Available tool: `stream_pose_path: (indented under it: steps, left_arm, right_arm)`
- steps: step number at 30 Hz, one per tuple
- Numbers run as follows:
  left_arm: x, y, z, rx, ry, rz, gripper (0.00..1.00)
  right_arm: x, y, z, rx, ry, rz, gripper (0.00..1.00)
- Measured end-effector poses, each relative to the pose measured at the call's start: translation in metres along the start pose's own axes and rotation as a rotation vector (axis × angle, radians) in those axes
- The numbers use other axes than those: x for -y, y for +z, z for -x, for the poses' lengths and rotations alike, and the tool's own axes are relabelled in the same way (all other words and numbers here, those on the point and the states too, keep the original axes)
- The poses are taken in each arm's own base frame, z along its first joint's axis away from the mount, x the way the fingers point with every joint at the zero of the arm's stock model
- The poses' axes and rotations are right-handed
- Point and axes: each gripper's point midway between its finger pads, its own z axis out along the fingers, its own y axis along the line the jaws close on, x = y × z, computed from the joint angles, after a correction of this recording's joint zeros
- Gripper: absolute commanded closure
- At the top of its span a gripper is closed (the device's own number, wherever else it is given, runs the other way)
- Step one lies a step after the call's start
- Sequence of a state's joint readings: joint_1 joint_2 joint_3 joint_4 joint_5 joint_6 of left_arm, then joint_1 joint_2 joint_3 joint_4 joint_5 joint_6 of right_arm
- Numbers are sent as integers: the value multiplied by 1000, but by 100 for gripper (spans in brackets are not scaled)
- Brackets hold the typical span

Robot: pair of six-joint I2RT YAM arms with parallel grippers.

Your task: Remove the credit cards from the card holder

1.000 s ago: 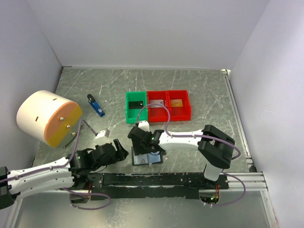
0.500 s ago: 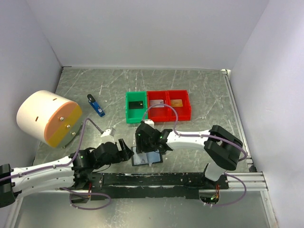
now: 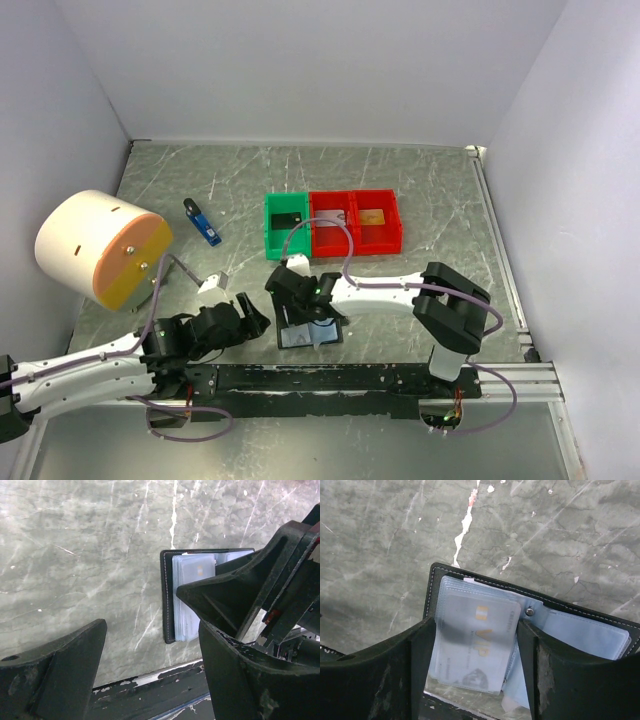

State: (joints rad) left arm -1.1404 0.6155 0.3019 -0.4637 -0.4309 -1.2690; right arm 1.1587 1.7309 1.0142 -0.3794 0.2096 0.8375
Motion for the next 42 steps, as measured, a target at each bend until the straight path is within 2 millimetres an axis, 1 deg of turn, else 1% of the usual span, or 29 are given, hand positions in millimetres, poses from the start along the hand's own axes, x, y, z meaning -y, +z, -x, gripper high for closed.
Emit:
stream_pose_path:
  steps: [7,17,21,27,32,42]
  left_arm:
    - [-7,-4,3,15,-8,19,14]
    - [-11,1,-1,1,28,53,14]
    - [-4,3,-1,-6,44,33,14]
    - [15,2,0,-10,49,-47,14]
    - [28,2,0,-15,55,-98,14]
    - [33,6,-7,-43,84,-115,14]
  right_arm:
    - [4,1,-1,3,-14,-36,46]
    - [3,1,-1,1,-6,-34,46]
    - [4,0,-1,7,17,20,46]
    - [4,-3,1,-4,86,122,45]
    - [4,-4,1,-15,103,154,44]
    - [2,-5,1,-20,98,171,42]
